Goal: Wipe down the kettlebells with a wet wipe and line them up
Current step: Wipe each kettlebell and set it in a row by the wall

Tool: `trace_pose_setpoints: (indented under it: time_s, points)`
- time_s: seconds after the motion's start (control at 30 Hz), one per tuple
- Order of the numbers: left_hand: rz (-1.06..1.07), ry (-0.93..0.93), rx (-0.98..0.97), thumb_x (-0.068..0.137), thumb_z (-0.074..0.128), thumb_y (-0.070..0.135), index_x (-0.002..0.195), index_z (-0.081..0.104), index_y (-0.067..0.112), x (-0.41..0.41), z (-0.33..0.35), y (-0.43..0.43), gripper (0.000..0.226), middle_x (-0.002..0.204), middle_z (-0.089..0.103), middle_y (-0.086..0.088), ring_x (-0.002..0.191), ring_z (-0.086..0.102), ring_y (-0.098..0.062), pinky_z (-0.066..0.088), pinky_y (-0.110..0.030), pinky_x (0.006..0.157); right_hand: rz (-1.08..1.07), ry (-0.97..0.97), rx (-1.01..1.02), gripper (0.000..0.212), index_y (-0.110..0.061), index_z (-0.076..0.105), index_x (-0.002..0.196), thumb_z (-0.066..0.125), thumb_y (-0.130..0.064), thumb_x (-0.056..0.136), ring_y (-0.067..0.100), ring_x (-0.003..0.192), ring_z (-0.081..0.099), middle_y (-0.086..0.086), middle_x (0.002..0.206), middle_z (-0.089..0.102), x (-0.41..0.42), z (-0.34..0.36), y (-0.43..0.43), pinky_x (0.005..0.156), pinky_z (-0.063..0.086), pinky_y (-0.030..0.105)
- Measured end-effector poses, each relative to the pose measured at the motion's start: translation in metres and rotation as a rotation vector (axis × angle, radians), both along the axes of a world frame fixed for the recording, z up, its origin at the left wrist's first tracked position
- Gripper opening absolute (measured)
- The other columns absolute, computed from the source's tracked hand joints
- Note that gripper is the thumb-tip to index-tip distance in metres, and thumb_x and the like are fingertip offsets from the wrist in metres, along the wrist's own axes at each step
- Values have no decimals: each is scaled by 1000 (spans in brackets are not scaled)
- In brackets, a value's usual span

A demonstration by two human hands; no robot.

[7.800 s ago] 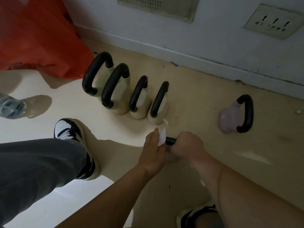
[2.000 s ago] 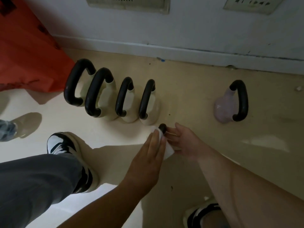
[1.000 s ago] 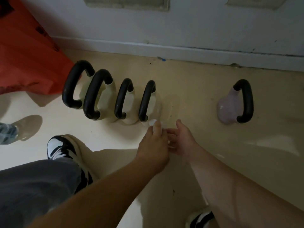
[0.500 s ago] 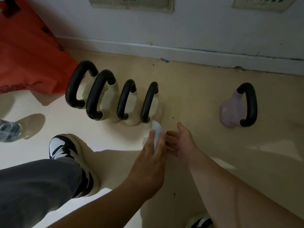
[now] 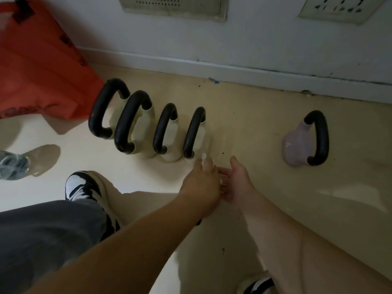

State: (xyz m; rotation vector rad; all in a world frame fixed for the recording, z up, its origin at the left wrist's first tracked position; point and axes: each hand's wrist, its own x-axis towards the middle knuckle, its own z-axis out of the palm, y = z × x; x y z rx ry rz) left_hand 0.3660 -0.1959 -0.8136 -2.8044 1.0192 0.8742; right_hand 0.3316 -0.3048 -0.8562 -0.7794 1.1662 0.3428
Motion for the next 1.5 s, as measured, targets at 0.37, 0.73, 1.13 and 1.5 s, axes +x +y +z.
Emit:
trace_pose_setpoints:
  time_s: [0.37,0.73,1.13,1.5]
  points:
    - [805,259,-615,106,37,45,118,59,22,-19,82,37,34,99,67,-2,93,66,-19,57,-44,90,-32,-15,-235,44,0,66,105,62,-43,96,29,68,66,14,80,68,-36,37,18,64,56,40]
    - [1081,987,-900,90,72,16,119,69,4,-18,59,51,32,110,75,-18,106,71,-34,52,-56,101,118,-308,243,70,-1,64,136,63,-55,92,35,128,61,21,137,64,-63,82,5,117,39,46]
    - [1278,613,-828,92,58,-2,109,64,9,9,45,72,21,100,70,-14,78,70,-25,61,-40,75,-155,33,-466,38,5,60,127,47,-24,107,37,102,69,22,125,68,-43,50,-26,83,57,42]
    - [1137,809,-594,103,45,21,105,70,17,-8,18,75,25,106,70,-1,87,61,-7,50,-20,76,336,-125,-568,56,-29,19,162,32,-40,110,24,152,28,-3,168,21,19,58,92,122,26,39]
